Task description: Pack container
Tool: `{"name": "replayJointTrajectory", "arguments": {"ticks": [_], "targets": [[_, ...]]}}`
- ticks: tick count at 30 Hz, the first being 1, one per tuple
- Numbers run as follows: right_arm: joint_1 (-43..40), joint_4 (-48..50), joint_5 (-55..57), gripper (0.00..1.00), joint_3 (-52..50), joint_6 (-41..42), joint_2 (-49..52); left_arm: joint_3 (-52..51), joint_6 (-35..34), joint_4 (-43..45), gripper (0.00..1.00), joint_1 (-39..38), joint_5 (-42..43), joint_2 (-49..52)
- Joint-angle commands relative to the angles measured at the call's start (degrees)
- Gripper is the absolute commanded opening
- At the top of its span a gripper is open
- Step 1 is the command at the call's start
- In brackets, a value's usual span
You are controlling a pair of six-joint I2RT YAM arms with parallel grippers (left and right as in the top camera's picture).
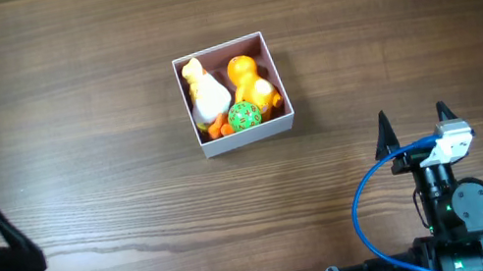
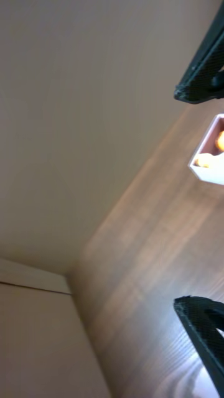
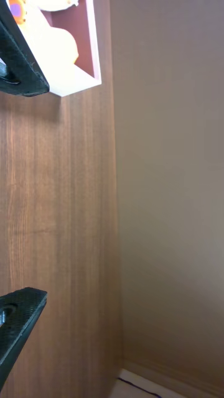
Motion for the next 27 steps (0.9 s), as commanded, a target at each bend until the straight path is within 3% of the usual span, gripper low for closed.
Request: {"name": "replayJointTrajectory", "arguments": {"ticks": [1,7,14,19,27], "targets": [[0.31,0.15,1.01,1.00,-0.07,1.05,-0.28,-17.94,-0.52,10.58,1.00,-0.07,-0.94,-8.83],[0.31,0.15,1.01,1.00,-0.07,1.07,-0.28,-48.72,-0.57,39.45,1.00,0.35,-1.14,-18.93],[0.31,0.13,0.98,1.00,-0.07,1.05,-0.28,-71.91,-0.76,66.16,1.00,0.35,0.87,-22.51],[0.31,0.15,1.01,1.00,-0.07,1.07,-0.28,-83.10,-0.96,75.01,1.00,0.35,4.46,-26.95],[0.31,0.15,1.01,1.00,-0.07,1.05,-0.28,-92.13,-0.92,75.60,1.00,-0.83,7.06,-38.66]]}}
